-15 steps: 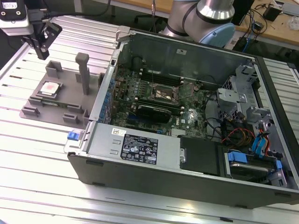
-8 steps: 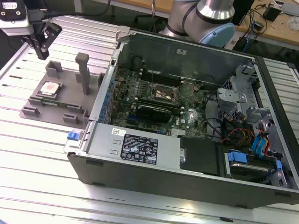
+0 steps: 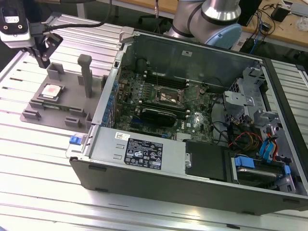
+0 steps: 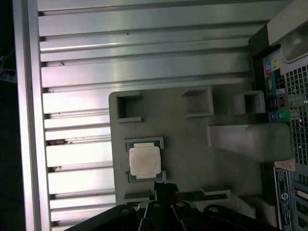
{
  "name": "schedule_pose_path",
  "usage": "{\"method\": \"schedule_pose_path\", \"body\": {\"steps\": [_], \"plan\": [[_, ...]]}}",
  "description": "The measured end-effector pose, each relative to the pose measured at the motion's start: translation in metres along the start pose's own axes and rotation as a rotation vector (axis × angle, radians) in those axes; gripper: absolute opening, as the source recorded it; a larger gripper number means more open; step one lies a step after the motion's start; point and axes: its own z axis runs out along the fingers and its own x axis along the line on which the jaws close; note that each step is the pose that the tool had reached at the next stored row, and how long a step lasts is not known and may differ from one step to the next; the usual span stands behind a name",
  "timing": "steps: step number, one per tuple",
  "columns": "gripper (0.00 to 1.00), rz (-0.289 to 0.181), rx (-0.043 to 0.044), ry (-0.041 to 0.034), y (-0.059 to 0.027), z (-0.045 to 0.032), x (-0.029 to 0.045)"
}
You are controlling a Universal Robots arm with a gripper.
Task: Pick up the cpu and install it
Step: 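Pick up the cpu and move it towards the insertion slot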
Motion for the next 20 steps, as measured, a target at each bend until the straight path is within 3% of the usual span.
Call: {"method": "schedule_pose_path", "body": {"steps": [10,20], "plan": [[0.11,-0.006,0.0,0.0004,-0.0015,0.0223,0.0044],[0.11,-0.03,-0.0014,0.0016,-0.0018,0.0545,0.0108]]}}
